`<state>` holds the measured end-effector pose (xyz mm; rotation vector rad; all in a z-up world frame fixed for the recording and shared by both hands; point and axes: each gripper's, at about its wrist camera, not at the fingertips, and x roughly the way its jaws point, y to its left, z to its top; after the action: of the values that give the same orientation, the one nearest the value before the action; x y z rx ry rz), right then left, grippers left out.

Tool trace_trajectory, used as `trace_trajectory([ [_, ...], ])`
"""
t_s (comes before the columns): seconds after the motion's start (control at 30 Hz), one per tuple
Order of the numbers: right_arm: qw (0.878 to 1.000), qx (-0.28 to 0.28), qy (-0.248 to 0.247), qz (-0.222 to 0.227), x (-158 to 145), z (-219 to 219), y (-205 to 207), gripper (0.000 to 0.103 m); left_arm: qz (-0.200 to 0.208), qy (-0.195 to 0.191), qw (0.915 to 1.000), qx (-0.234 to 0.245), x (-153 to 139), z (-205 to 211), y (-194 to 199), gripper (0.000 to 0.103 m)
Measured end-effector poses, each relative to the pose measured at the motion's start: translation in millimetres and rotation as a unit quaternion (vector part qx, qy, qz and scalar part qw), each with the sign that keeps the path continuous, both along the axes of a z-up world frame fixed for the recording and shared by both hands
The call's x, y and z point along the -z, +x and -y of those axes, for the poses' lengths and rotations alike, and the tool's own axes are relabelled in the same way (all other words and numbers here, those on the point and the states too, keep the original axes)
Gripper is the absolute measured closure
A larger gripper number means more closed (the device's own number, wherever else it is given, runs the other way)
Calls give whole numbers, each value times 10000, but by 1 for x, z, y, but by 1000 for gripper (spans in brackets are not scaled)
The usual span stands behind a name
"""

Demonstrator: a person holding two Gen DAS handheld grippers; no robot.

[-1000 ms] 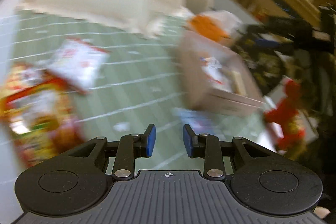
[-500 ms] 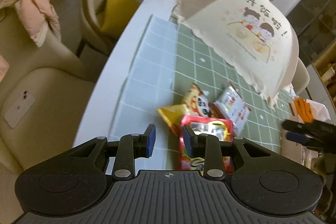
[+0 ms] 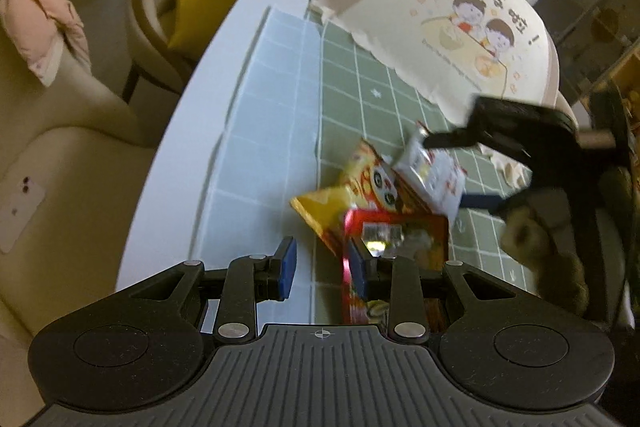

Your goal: Organize snacks

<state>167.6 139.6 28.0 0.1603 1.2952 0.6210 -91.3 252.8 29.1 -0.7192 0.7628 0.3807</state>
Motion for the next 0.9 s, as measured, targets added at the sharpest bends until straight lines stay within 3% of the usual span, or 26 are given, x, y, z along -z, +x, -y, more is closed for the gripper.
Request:
trace_trajectory([
  [0.03,9997,-147,-137,135,-1,-9,-3,11,-4,2,10000,47,0,3,-1,71],
  [0.13,9919,-805,-743,638,-4,-34,-15,10,-35,51,9997,242,0,12,0,71],
  [0.27,9616,-1672,-1770,1267,0,-63,-34,16,-106,-25,9983,572,1,23,5,71],
  [0.37,9617,-1751,-1605,1371,-6,-45,-44,29,-104,-44,9967,808,0,31,7,71],
  [0.5,9657,-1843,-1292,1294,-15,7,-59,31,-96,-86,9926,1204,1,43,10,71],
  [0.67,9688,-1786,-1100,1320,-28,75,-89,31,-147,-295,9801,1957,3,72,12,71],
  [0.9,9746,-1696,-568,1352,-33,157,-155,30,-145,-430,9815,1861,0,88,7,71],
])
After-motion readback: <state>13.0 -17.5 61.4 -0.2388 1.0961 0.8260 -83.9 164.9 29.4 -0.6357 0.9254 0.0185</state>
